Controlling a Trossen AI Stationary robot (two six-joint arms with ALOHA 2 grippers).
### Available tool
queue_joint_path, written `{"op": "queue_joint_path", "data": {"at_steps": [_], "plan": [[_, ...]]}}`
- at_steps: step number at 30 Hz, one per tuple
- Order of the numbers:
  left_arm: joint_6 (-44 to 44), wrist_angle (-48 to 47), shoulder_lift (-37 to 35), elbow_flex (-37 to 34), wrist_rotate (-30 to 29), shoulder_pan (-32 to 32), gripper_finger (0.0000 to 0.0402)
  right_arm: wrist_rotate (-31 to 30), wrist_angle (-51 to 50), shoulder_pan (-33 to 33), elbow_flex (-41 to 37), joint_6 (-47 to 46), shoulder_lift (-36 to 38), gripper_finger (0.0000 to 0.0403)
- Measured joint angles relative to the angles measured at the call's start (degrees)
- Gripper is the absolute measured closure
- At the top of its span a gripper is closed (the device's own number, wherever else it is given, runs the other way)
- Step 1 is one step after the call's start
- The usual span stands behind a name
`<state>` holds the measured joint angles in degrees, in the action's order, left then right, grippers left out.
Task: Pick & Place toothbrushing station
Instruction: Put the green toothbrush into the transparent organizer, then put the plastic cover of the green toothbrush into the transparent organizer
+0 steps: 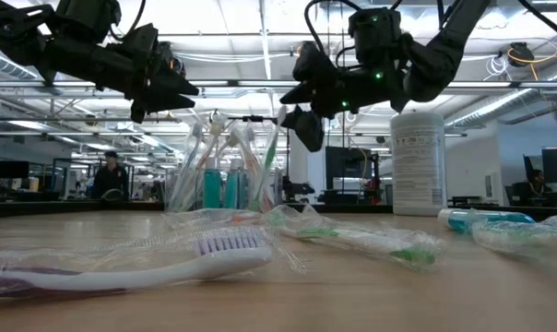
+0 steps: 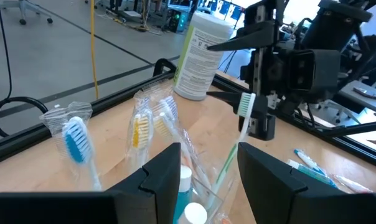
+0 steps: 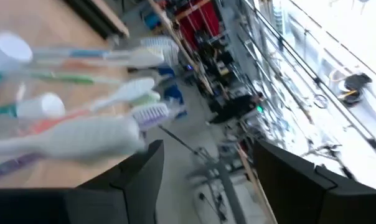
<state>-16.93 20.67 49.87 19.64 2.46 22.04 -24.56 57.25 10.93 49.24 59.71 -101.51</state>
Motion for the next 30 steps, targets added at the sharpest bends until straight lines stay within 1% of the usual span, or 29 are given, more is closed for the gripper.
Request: {"op": "queue_joint_path", "data": {"at_steps": [3, 6, 9, 12, 15, 17, 20, 23, 25, 27, 30], "plan": [[0.0, 0.0, 0.0, 0.0, 0.0, 0.0, 0.0236, -6.3, -0.5, -1.2, 0.0, 2.3, 0.0, 0.0161], [0.1, 0.0, 0.0, 0.0, 0.0, 0.0, 0.0236, -14.9, -1.5, -2.3, 0.0, 4.1, 0.4, 0.0161], [0.0, 0.0, 0.0, 0.0, 0.0, 0.0, 0.0236, -22.3, -6.7, -3.2, 0.0, 5.3, 2.7, 0.0161], [0.0, 0.0, 0.0, 0.0, 0.0, 0.0, 0.0236, -26.5, -13.4, -3.9, 0.0, 2.0, 5.7, 0.0161], [0.0, 0.0, 0.0, 0.0, 0.0, 0.0, 0.0236, -28.0, -17.6, -4.1, 0.0, -4.7, 9.5, 0.0161], [0.0, 0.0, 0.0, 0.0, 0.0, 0.0, 0.0236, -28.1, -21.5, -4.1, 0.0, -11.7, 11.9, 0.0161], [0.0, 0.0, 0.0, 0.0, 0.0, 0.0, 0.0236, -27.9, -29.2, -4.1, 0.0, -24.5, 15.3, 0.0161], [0.0, 0.0, 0.0, 0.0, 0.0, 0.0, 0.0236, -27.8, -37.8, -4.1, 0.0, -37.2, 17.9, 0.0161], [0.0, -0.1, 0.0, 0.0, 0.0, 0.0, 0.0236, -26.9, -44.6, -4.1, 0.0, -47.3, 18.8, 0.0161], [-0.1, -0.1, 0.0, 0.0, 0.0, 0.0, 0.0236, -21.5, -50.3, -4.0, 0.0, -57.0, 19.3, 0.0161], [-0.1, -0.2, 0.0, 0.0, 0.0, 0.0, 0.0236, -8.3, -55.7, -3.6, -0.3, -66.0, 19.0, 0.0161]]}}
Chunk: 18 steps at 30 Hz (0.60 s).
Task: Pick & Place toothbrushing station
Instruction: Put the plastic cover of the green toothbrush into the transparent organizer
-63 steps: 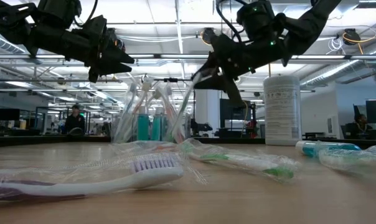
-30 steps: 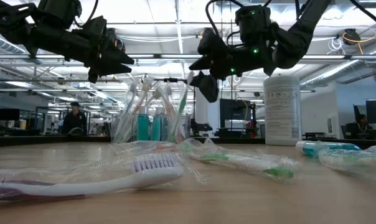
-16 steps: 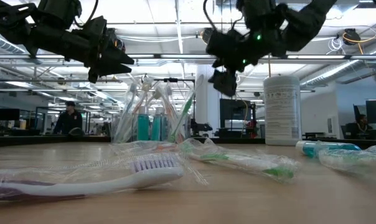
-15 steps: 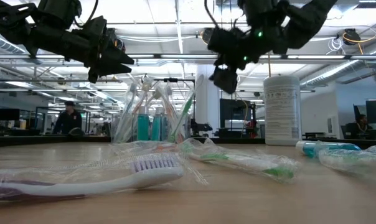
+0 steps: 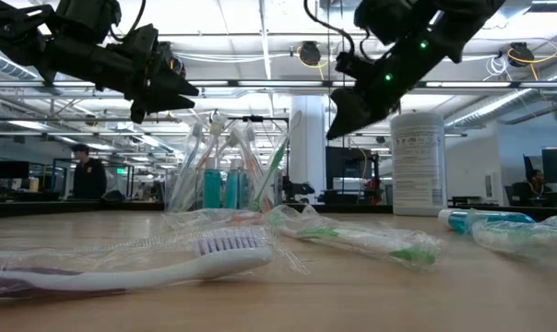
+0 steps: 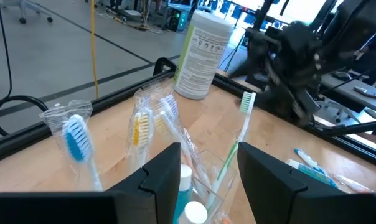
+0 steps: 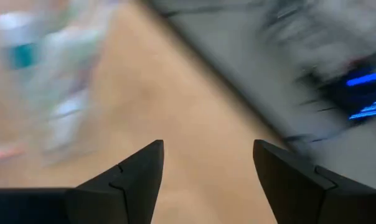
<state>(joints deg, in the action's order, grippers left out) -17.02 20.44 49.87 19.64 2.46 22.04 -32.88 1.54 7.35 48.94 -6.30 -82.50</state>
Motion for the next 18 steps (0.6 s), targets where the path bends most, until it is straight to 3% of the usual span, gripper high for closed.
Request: {"op": "queue_joint_path", "data": {"at_steps": [3, 12, 16, 18], "plan": [[0.0, 0.0, 0.0, 0.0, 0.0, 0.0, 0.0236, 8.9, 2.0, 0.0, -2.0, -3.4, -1.4, 0.0161], [0.0, -0.2, 0.0, 0.0, 0.0, 0.0, 0.0236, 11.3, 26.8, 0.6, -11.7, -11.6, -11.2, 0.0161], [0.0, -0.1, 0.0, 0.0, 0.0, -0.2, 0.0236, 18.9, 30.1, 1.6, -10.4, -13.2, -16.5, 0.0173], [0.0, -0.2, 0.0, 0.0, 0.0, -0.3, 0.0236, 19.0, 29.8, 1.6, -8.5, -13.2, -19.2, 0.0182]]}}
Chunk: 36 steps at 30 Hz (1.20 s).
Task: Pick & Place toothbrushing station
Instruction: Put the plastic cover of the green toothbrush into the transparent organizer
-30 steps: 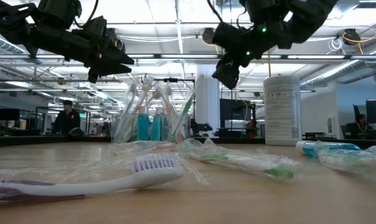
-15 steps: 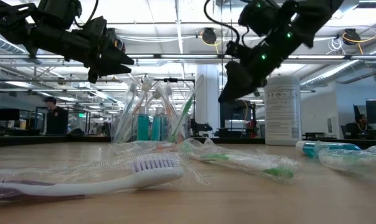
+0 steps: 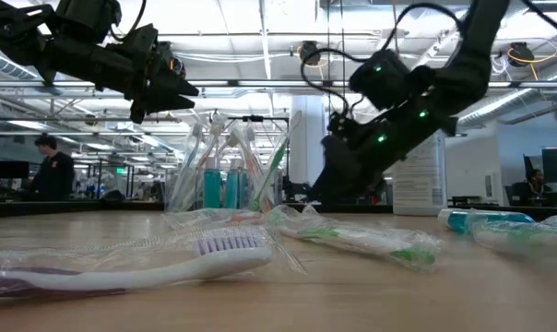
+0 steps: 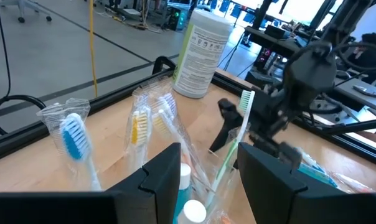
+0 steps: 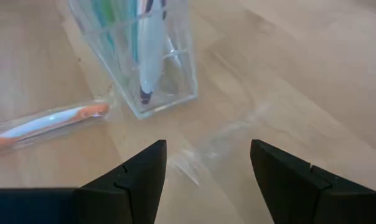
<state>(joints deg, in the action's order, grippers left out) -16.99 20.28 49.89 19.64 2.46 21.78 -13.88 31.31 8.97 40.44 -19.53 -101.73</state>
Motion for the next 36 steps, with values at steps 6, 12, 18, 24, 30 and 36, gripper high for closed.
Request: {"op": "queue_joint_path", "data": {"at_steps": [6, 12, 18, 24, 30, 36], "plan": [[0.0, -0.4, 0.0, 0.0, 0.0, -0.4, 0.0236, -2.6, -4.4, 0.4, 4.9, 1.0, -5.2, 0.0195], [0.0, -0.8, 0.0, 0.0, -0.5, -0.7, 0.0236, -2.8, -10.9, 0.6, 7.2, 3.1, -5.2, 0.0216], [0.0, -0.9, 0.0, 0.0, -0.6, -0.9, 0.0236, -2.4, -12.5, 0.6, 7.1, 5.5, -4.6, 0.0282], [0.1, -1.2, 0.0, 0.0, -1.0, -0.9, 0.0236, -2.6, -23.6, 0.6, 6.9, 8.1, 1.0, 0.0355], [0.1, -1.2, 0.0, 0.0, -1.0, -0.9, 0.0236, 0.4, -31.9, -1.2, 6.9, 15.0, 9.1, 0.04], [0.1, -1.1, 0.0, 0.0, -1.0, -1.0, 0.0236, 2.1, -34.7, -2.8, 6.7, 20.6, 16.8, 0.0393]]}}
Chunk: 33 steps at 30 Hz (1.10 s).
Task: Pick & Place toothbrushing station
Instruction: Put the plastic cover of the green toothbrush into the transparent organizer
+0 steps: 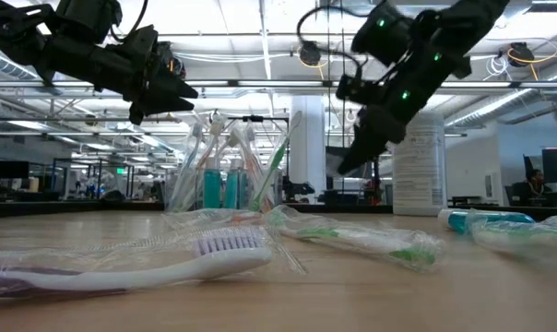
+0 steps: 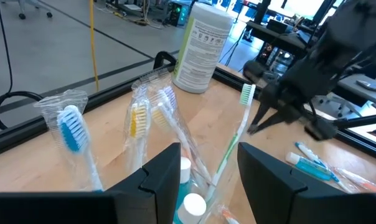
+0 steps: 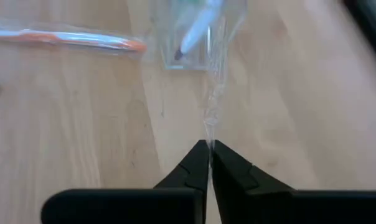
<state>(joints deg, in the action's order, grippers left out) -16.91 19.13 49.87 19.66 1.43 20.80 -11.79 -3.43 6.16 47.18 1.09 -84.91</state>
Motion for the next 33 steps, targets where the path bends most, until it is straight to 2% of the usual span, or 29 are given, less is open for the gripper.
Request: {"op": "queue_joint_path", "data": {"at_steps": [5, 11, 15, 17, 26, 29, 33], "plan": [[0.0, 0.0, 0.0, 0.0, 0.0, 0.0, 0.0236, 0.1, -0.2, -0.3, 0.0, 9.5, 5.5, 0.0396], [-0.1, 0.0, 0.0, 0.0, 0.0, 0.0, 0.0236, -0.1, -4.2, -0.2, 0.5, 13.9, 10.6, 0.0397], [-0.1, 0.1, 0.0, 0.0, 0.0, 0.0, 0.0236, -0.1, -9.7, -0.2, 4.8, 15.7, 12.4, 0.0401], [-0.1, 0.1, 0.0, 0.0, 0.0, 0.0, 0.0236, 0.0, -16.4, -0.2, 8.9, 15.8, 12.3, 0.0402], [-0.4, 0.3, 0.0, 0.0, 0.0, -0.1, 0.0236, -0.1, -35.8, 0.9, 29.7, 15.5, 3.0, 0.0402], [-0.4, -0.1, 0.0, 0.0, -0.1, -0.3, 0.0236, -0.1, -40.4, 2.2, 33.4, 15.7, -1.2, 0.0403], [-0.4, 0.0, 0.0, 0.0, 0.0, -0.5, 0.0236, -0.1, -42.1, 4.0, 34.7, 17.7, -4.4, 0.0403]]}}
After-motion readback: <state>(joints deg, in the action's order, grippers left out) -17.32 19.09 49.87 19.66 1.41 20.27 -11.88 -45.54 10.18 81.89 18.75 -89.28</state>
